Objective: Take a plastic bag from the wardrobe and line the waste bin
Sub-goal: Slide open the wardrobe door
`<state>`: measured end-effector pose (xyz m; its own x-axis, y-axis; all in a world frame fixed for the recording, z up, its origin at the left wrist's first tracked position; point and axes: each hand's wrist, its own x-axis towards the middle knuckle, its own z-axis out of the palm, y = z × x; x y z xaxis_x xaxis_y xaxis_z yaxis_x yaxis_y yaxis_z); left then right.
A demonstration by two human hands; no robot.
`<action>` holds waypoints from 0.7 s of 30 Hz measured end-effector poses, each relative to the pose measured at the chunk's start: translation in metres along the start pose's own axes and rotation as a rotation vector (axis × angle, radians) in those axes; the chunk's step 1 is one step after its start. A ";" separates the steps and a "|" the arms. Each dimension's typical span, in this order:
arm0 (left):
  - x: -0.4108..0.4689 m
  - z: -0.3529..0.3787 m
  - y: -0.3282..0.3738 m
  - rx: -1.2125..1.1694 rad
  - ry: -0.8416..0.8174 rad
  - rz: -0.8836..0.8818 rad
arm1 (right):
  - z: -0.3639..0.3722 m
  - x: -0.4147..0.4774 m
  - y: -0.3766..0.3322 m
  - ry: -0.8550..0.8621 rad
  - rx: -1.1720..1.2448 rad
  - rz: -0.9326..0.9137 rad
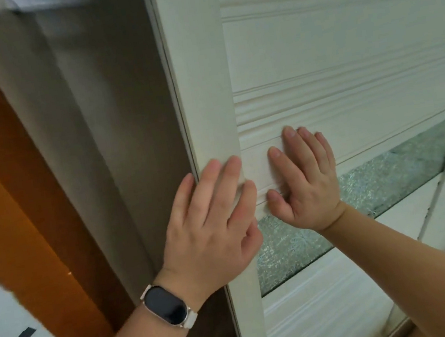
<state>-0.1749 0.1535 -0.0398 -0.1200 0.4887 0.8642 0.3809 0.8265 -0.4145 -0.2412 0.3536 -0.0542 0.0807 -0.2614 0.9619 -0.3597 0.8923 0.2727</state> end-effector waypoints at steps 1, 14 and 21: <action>0.004 0.007 0.004 -0.016 0.021 0.003 | -0.001 -0.002 0.008 -0.007 -0.001 0.002; 0.051 0.071 0.067 -0.085 0.125 -0.001 | -0.008 -0.028 0.095 -0.044 -0.033 0.021; 0.076 0.102 0.100 -0.131 0.147 0.010 | -0.013 -0.042 0.142 -0.060 0.010 0.044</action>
<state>-0.2394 0.3014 -0.0448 0.0157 0.4429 0.8964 0.4986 0.7736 -0.3910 -0.2839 0.4962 -0.0554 0.0085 -0.2438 0.9698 -0.3713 0.8997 0.2294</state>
